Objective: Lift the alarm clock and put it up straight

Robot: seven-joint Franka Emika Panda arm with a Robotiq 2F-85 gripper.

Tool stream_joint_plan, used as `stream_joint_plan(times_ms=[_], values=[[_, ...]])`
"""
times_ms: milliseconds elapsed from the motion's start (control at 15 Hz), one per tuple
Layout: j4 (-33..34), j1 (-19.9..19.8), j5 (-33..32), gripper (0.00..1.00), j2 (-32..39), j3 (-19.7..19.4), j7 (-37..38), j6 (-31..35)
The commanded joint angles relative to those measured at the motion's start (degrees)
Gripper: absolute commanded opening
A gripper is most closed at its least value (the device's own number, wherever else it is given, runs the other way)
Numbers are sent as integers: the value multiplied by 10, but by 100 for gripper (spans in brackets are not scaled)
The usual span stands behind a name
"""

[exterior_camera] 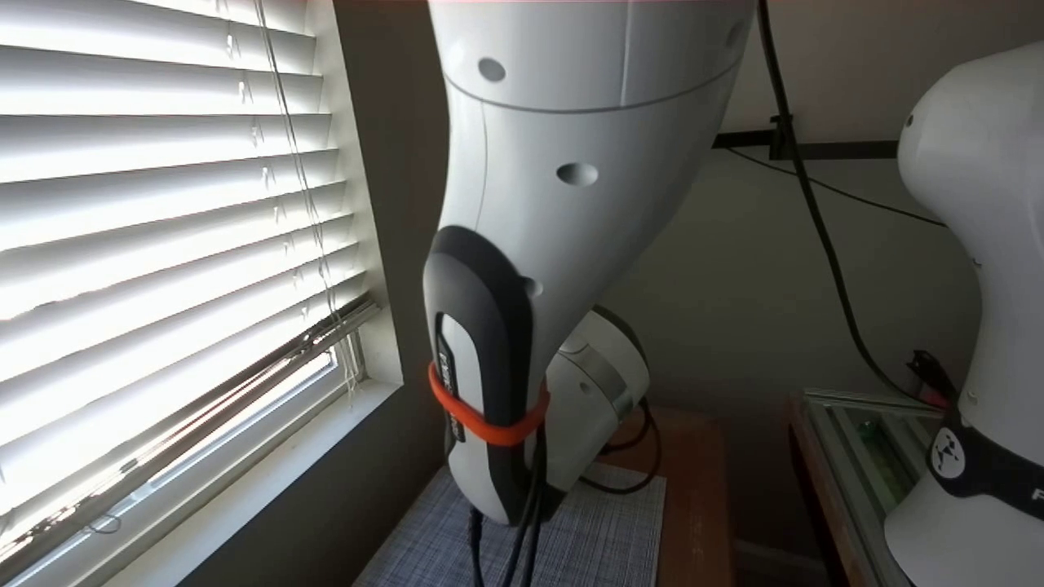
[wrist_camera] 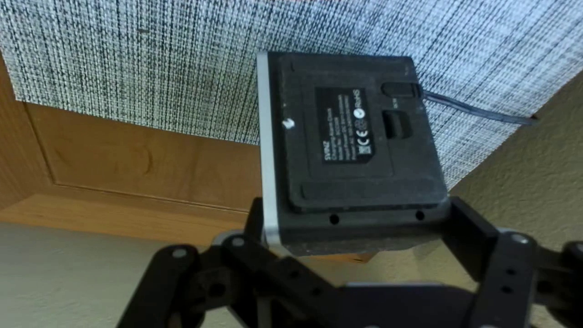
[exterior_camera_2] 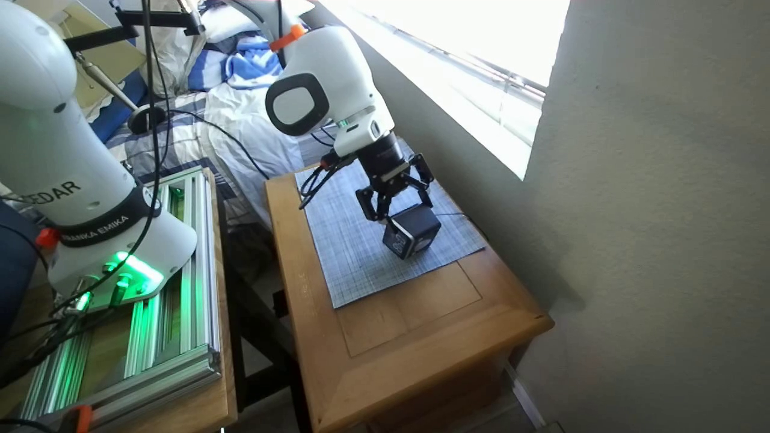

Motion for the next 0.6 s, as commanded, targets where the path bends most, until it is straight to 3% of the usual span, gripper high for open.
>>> stream_joint_plan(times_ms=[0,67,533], values=[[14,9,5,81,20,-8,16,-16],[15,7,4,98,18,-7,14,-16],[15,2,3,100,10,-6,9,-21]])
